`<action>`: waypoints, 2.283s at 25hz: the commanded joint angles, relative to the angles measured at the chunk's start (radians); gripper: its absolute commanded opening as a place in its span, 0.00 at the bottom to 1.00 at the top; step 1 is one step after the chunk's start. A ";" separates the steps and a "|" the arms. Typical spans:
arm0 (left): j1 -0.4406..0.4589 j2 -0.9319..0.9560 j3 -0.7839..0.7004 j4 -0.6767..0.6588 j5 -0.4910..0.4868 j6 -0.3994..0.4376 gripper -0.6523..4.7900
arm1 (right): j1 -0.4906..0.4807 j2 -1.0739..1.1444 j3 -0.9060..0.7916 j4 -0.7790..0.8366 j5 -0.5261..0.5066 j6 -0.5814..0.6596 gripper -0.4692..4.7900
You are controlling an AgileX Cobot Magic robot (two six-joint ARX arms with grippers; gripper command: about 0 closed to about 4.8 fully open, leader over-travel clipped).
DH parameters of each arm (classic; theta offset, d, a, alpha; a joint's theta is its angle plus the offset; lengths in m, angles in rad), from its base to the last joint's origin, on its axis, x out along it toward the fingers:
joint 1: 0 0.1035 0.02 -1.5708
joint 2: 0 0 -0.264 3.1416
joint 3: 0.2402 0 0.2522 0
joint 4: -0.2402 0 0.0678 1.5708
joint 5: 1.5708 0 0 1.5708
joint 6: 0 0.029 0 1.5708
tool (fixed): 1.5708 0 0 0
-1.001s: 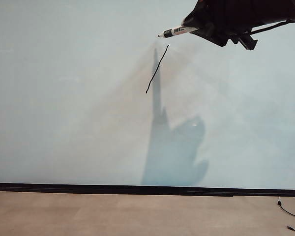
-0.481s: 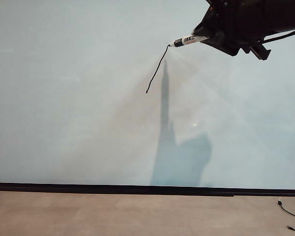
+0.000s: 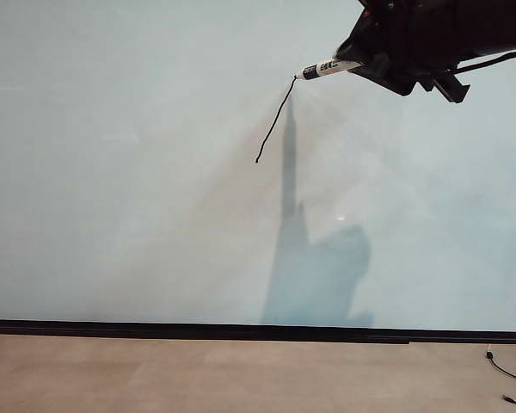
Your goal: Pick up the pen on the shelf to the right of the whiteboard and write the letter A.
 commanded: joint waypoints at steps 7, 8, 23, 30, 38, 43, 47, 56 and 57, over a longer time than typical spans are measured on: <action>0.000 0.000 0.002 0.008 0.000 0.004 0.11 | -0.007 0.023 0.019 0.032 0.000 0.002 0.08; 0.000 0.000 0.002 0.008 0.000 0.004 0.11 | -0.012 0.030 0.030 0.029 -0.009 0.002 0.08; 0.000 0.000 0.002 0.008 0.000 0.004 0.11 | -0.012 0.053 0.056 -0.013 0.024 -0.006 0.08; 0.000 0.000 0.002 0.008 0.000 0.004 0.11 | -0.012 0.050 0.043 -0.014 0.052 -0.006 0.08; 0.000 0.000 0.002 0.008 0.000 0.004 0.11 | -0.012 0.045 0.014 -0.013 0.089 -0.006 0.08; 0.000 0.000 0.002 0.008 0.000 0.004 0.11 | -0.012 0.045 -0.006 -0.021 0.116 -0.005 0.08; 0.000 0.000 0.002 0.008 0.000 0.004 0.11 | -0.012 0.045 -0.020 -0.024 0.137 -0.006 0.08; 0.000 0.000 0.002 0.008 0.000 0.004 0.11 | -0.012 0.046 -0.022 -0.087 0.185 -0.007 0.08; 0.000 0.000 0.002 0.008 0.000 0.004 0.11 | -0.012 0.046 -0.022 -0.090 0.186 -0.007 0.08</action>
